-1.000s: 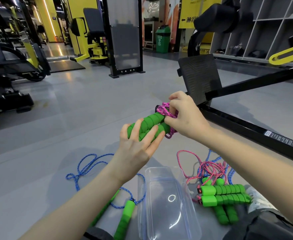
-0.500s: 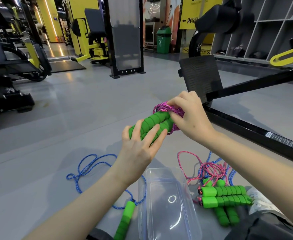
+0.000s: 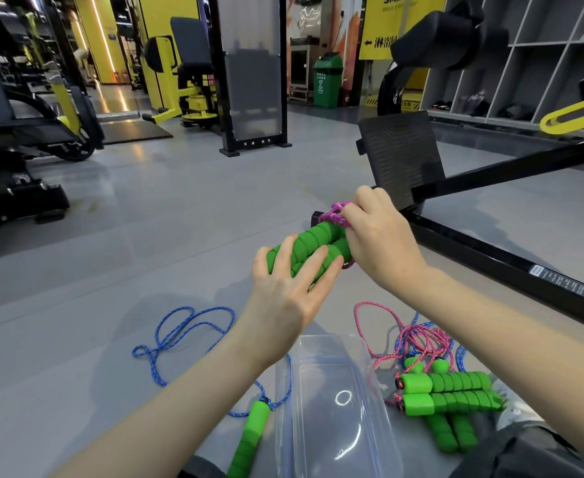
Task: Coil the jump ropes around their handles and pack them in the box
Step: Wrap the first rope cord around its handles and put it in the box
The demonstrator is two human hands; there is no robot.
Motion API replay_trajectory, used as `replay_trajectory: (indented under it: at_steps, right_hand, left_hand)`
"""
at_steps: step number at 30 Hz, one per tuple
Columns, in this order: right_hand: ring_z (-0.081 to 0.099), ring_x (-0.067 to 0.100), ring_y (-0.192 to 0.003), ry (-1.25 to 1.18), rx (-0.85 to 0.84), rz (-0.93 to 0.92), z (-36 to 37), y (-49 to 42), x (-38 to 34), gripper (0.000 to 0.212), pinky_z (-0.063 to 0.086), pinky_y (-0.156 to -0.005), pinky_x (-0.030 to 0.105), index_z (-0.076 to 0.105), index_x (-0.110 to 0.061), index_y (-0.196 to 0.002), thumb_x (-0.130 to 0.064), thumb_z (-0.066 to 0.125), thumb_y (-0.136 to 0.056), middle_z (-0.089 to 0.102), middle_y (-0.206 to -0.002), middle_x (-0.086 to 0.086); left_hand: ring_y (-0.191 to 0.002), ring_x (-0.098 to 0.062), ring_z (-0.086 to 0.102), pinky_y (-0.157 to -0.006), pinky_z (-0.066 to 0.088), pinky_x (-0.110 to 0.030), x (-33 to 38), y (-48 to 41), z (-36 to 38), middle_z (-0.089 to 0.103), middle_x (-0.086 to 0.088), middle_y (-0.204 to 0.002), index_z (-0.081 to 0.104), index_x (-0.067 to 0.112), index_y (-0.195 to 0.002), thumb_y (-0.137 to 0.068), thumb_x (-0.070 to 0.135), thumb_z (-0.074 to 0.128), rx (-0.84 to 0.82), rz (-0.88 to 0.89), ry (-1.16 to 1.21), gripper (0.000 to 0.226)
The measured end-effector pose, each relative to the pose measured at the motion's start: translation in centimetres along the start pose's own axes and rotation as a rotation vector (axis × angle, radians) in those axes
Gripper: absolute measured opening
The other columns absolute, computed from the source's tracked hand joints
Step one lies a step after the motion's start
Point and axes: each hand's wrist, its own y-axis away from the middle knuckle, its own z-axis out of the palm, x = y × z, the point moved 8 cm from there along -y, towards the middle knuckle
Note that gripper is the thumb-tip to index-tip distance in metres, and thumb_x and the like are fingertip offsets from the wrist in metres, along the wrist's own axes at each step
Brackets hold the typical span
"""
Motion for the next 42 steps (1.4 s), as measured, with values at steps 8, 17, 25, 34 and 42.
replay_trajectory:
  at_steps: [8, 17, 25, 34, 42]
  right_hand:
    - [0.052, 0.02, -0.083, -0.408, -0.338, -0.01, 1.1, 0.3, 1.0, 0.029, 0.041, -0.077, 0.02, 0.069, -0.001, -0.102, -0.01, 0.047, -0.086, 0.052, -0.097, 0.011]
    - [0.054, 0.011, -0.071, -0.558, -0.566, 0.266, 2.3, -0.2, 3.9, 0.013, 0.047, -0.071, 0.023, 0.067, -0.012, -0.094, -0.009, 0.068, -0.082, 0.056, -0.092, 0.0]
    - [0.06, 0.01, -0.073, -0.764, -0.383, 0.291, 0.5, -0.4, 3.8, 0.005, 0.05, -0.071, 0.023, 0.062, -0.001, -0.088, -0.005, 0.063, -0.086, 0.064, -0.08, 0.002]
    - [0.058, 0.015, -0.078, -0.928, -0.796, 0.618, 6.0, 5.0, 5.8, 0.007, 0.047, -0.077, 0.027, 0.064, -0.01, -0.082, -0.01, 0.061, -0.089, 0.064, -0.084, 0.006]
    - [0.052, 0.007, -0.107, -0.788, -0.537, 0.589, 5.1, 4.2, 6.5, 0.032, 0.038, -0.093, 0.018, 0.062, -0.019, -0.117, -0.029, 0.064, -0.086, 0.058, -0.111, -0.005]
  left_hand:
    - [-0.107, -0.045, 0.052, -0.079, 0.039, -0.047, -1.4, 1.8, 2.1, 0.059, -0.009, -0.122, 0.05, 0.014, -0.129, -0.09, -0.003, 0.008, -0.093, 0.018, -0.061, 0.06]
    - [-0.114, -0.043, 0.044, -0.087, 0.037, -0.053, -0.1, 2.6, 2.5, 0.047, -0.006, -0.131, 0.044, 0.017, -0.134, -0.092, 0.0, 0.008, -0.099, 0.164, -0.096, 0.058]
    - [-0.108, -0.038, 0.041, -0.078, 0.043, -0.046, -1.1, 2.3, 3.8, 0.041, -0.002, -0.127, 0.041, 0.019, -0.131, -0.052, -0.009, 0.065, -0.188, 0.105, 0.058, 0.088]
    - [-0.111, -0.042, 0.052, -0.088, 0.041, -0.048, 3.2, 2.9, 1.2, 0.059, -0.003, -0.127, 0.046, 0.019, -0.133, -0.099, 0.005, 0.027, -0.077, 0.377, 0.067, 0.041]
    - [-0.112, -0.042, 0.049, -0.086, 0.042, -0.052, 1.8, 4.3, 2.0, 0.054, -0.004, -0.129, 0.05, 0.02, -0.131, -0.1, 0.003, 0.03, -0.006, 0.363, -0.023, 0.04]
